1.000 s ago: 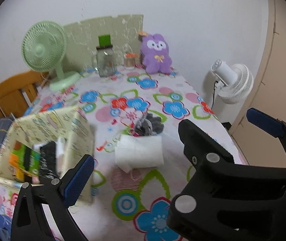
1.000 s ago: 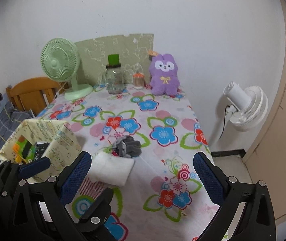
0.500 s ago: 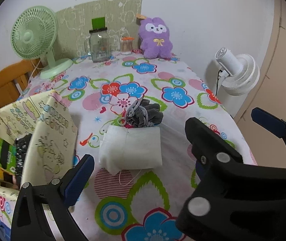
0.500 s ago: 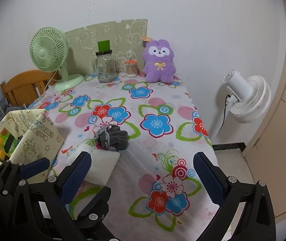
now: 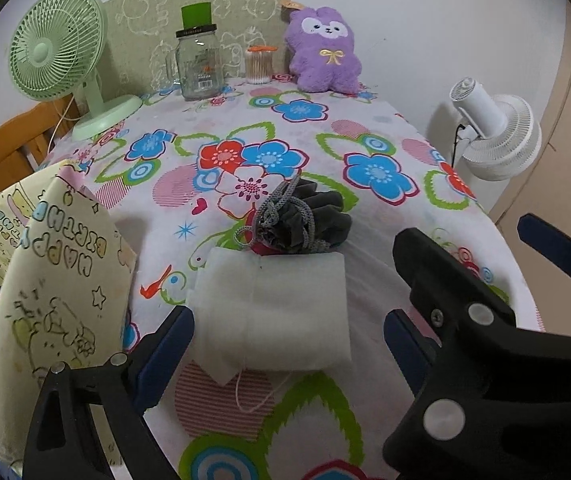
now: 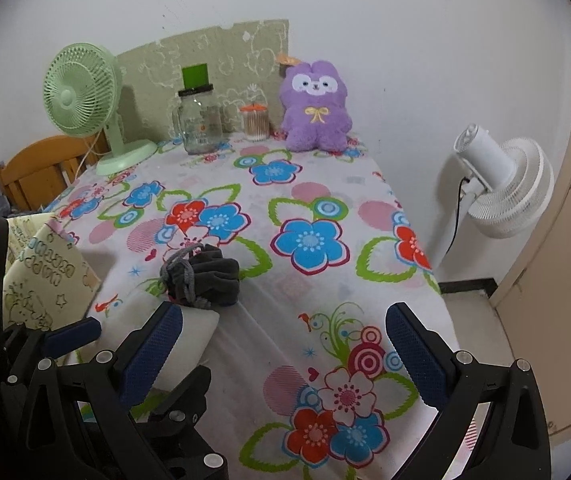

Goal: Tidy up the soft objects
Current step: 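Grasp the white cloth with the left gripper, then grasp the grey glove with the right gripper while the left gripper holds the white cloth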

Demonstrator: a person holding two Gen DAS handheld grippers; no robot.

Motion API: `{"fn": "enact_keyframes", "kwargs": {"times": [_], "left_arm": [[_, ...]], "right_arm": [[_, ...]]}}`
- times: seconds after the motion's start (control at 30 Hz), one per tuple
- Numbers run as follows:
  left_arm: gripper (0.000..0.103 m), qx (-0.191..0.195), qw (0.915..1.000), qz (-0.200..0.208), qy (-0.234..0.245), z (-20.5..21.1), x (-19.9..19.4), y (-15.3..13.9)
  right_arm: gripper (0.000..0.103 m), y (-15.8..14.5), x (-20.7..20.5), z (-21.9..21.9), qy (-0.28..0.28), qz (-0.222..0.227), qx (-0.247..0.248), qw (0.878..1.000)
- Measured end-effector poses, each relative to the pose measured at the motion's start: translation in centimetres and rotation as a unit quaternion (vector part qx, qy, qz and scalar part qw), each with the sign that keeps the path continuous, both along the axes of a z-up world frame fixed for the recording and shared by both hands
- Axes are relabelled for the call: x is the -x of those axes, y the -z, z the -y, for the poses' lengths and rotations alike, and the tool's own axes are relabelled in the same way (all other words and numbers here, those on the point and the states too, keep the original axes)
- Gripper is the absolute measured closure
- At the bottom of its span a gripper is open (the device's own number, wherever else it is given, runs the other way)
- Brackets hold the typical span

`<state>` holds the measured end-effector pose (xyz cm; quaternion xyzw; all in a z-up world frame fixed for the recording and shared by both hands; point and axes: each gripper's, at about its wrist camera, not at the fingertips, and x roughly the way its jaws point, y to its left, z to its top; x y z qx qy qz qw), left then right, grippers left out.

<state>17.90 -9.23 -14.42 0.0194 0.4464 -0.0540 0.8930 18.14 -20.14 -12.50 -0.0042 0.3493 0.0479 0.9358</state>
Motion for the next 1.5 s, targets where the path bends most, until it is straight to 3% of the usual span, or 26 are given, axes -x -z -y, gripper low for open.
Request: {"fn": "enact_keyframes", "kwargs": {"times": [0.7,0.83,1.13,1.33,1.5], "left_arm": [[0.009,0.004,0.9991,-0.031,-0.03,-1.2,-2.6,2.3],[0.018,0.002,0.9989,-0.033,-0.034,-1.7,-2.7,2.1],[0.021,-0.021,0.9991,0.002,-0.036,-1.7,-2.3,0.8],[0.021,-0.012,0.9985,-0.024,-0.048,-2.4,-3.5,1.8],[0.018,-0.011,0.9978,-0.031,-0.058,-2.5,-3.8,2.2]], "right_arm": [[0.0,2.4,-3.4,-1.2,-0.021,-0.042,-0.001,0.999],[0.0,2.3,-3.7,-1.8,-0.036,-0.036,-0.001,0.999],[0.0,2.1,-5.3,-4.0,-0.073,-0.027,0.015,0.997],[0.001,3.0,-6.8,-5.1,-0.105,-0.039,0.02,0.994],[0.022,4.1,-7.9,-5.6,-0.132,-0.069,0.003,0.989]]}}
